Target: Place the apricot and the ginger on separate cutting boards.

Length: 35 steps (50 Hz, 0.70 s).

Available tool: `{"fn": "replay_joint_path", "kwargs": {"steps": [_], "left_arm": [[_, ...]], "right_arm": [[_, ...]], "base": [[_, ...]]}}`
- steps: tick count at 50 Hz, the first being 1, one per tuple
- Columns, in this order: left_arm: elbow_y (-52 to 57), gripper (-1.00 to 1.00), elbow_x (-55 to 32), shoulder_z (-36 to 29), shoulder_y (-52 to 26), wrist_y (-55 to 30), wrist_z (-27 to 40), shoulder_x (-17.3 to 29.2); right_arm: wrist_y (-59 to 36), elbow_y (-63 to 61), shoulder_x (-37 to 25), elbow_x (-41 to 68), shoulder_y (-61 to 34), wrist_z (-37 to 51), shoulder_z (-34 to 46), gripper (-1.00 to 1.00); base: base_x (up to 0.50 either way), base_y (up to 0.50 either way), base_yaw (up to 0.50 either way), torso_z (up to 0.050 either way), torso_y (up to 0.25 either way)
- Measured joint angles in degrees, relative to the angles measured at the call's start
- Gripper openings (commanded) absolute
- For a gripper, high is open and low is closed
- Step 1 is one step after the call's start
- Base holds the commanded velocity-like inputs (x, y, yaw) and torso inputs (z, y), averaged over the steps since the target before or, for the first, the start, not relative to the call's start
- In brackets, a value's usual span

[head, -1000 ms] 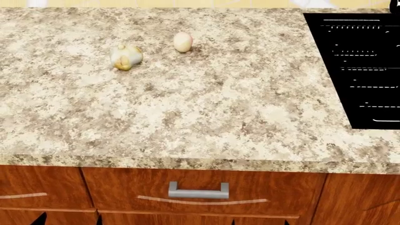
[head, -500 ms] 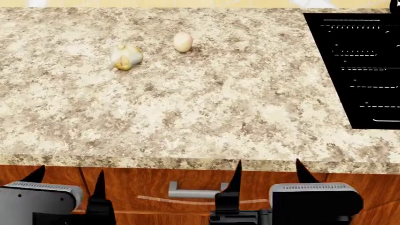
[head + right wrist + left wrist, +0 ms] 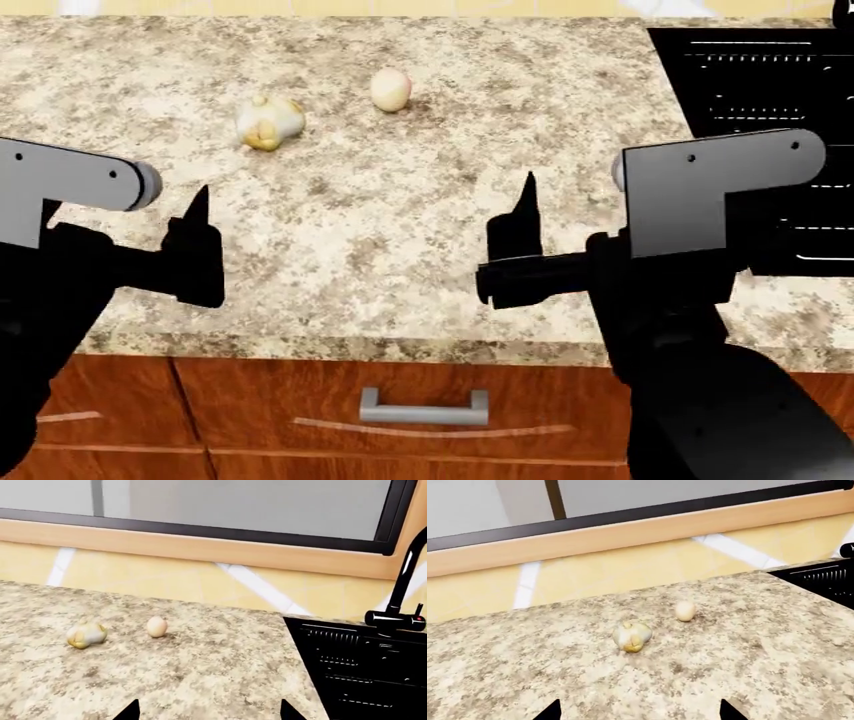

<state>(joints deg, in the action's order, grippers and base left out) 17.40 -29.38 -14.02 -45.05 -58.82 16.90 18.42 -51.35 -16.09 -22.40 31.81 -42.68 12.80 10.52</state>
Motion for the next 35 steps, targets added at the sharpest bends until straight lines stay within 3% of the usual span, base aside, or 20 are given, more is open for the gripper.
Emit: {"fn": "replay_joint_path", "kwargs": {"steps": [15,35], "left_arm": [[-2.73,1.0,-1.9,-0.14,-5.58,-4.28,-2.73,2.48],[-2.22,1.0,-3.54,-1.4,-7.52,-6.91,-3.46,2.52]], "right_arm": [[-1.91,3.5,-2.34,1.91,-2.89,-3.17,-1.14,1.0],[-0.39,6.19,-2.91,1.85,-3.15,-4.88,-0.59,1.0]], "base": [[0.4,0.23,0.0,0.0,0.0],[0.47,0.15,0.0,0.0,0.0]]}}
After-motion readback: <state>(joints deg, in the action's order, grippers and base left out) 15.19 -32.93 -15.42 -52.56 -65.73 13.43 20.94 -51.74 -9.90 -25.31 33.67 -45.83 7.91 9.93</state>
